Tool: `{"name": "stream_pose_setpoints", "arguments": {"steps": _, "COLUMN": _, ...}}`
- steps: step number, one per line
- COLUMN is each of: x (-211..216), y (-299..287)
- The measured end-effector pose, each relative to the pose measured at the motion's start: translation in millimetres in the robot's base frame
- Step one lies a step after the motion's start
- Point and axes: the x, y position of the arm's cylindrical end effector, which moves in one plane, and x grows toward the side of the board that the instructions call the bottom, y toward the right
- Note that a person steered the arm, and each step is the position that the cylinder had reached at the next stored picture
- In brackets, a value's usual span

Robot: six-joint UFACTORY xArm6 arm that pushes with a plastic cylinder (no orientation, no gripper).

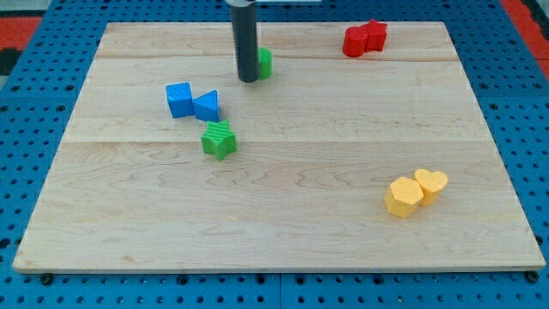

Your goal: Place green star at the bottom of green circle

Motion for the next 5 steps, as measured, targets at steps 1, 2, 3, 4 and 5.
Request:
{"name": "stream_pose_setpoints", "arguments": {"steps": 1, "x": -60, "y": 2}}
{"name": "stream_pose_setpoints", "arguments": {"steps": 2, "x": -37, "y": 14}}
{"name": "stream_pose_setpoints", "arguments": {"steps": 3, "x": 64, "y": 9}}
{"name": "stream_pose_setpoints", "arguments": {"steps": 4, "x": 159, "y": 0}}
{"name": "stream_pose_setpoints", "arguments": {"steps": 5, "x": 195, "y": -33}}
